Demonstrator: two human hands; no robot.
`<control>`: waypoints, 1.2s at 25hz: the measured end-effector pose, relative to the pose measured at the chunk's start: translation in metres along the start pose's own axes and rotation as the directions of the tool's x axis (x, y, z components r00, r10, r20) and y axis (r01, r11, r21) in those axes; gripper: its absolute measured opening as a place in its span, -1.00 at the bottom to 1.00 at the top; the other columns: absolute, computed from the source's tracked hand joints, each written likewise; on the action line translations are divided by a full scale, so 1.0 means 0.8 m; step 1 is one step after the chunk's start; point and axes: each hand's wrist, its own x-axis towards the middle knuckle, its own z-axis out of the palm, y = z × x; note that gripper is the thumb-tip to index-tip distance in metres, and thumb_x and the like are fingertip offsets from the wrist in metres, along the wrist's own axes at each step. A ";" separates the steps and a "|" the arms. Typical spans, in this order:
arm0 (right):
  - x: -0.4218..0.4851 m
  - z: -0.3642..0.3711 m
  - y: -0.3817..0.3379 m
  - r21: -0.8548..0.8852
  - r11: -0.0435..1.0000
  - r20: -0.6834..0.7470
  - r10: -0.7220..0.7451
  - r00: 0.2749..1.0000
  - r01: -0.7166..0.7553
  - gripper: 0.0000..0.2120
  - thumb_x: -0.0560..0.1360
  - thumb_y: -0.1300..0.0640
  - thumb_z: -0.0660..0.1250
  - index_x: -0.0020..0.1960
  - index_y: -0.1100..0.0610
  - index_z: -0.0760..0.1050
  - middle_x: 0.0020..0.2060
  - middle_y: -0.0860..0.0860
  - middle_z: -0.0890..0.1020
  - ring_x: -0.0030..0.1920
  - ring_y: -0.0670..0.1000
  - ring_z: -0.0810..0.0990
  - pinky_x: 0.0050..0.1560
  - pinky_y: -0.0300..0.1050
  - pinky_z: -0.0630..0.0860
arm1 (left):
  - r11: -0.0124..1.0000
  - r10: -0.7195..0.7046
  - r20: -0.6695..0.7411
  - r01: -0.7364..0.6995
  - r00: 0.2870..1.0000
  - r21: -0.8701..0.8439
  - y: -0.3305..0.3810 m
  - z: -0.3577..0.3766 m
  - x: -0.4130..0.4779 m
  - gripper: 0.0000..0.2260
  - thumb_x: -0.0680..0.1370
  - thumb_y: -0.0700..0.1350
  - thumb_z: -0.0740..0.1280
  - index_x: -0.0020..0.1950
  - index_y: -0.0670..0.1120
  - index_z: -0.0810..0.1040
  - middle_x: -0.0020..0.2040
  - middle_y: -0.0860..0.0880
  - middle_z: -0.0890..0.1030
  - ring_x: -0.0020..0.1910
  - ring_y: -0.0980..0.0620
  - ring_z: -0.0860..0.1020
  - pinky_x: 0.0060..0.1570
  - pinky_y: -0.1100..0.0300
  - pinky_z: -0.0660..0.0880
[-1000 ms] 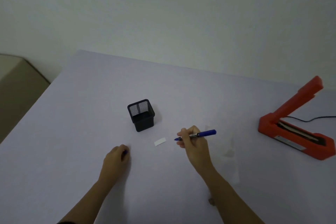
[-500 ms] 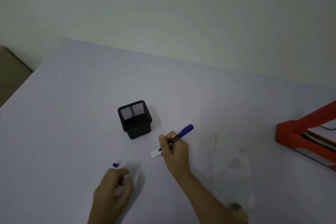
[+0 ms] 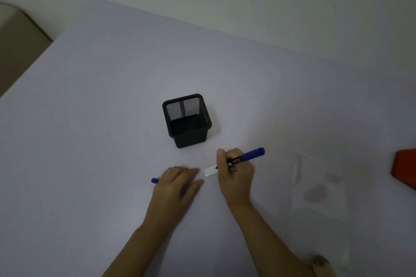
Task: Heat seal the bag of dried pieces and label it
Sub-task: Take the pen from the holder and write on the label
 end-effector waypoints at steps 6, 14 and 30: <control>0.001 -0.002 0.004 -0.017 1.000 0.008 -0.010 1.000 0.011 -0.64 0.48 -0.02 0.27 -0.38 0.19 0.43 -0.50 -0.20 0.41 -0.48 -0.19 0.44 -0.39 -0.42 0.40 | 0.998 0.050 0.024 -0.051 0.998 0.033 0.005 0.006 0.020 -0.63 0.46 0.13 0.25 0.08 -0.10 0.62 -0.14 -0.01 0.61 -0.17 0.10 0.53 -0.16 0.31 0.47; -0.001 -0.002 -0.001 -0.014 1.000 0.041 0.023 0.999 -0.023 -0.68 0.45 0.01 0.26 -0.37 0.19 0.46 -0.52 -0.11 0.47 -0.46 -0.07 0.49 -0.39 -0.40 0.44 | 0.992 0.102 0.064 -0.106 0.993 0.067 0.005 -0.003 0.029 -0.71 0.44 0.09 0.34 0.00 -0.09 0.66 -0.23 0.01 0.60 -0.26 0.19 0.47 -0.19 0.49 0.31; -0.005 -0.002 0.001 -0.073 0.991 0.051 -0.106 0.993 0.109 -0.72 0.46 0.13 0.29 -0.41 0.15 0.37 -0.52 0.05 0.45 -0.46 -0.11 0.39 -0.39 -0.48 0.33 | 0.997 0.063 0.012 -0.064 0.998 0.045 0.013 -0.007 0.027 -0.70 0.48 0.03 0.21 -0.13 -0.13 0.65 -0.25 -0.03 0.62 -0.33 0.11 0.55 -0.27 0.35 0.46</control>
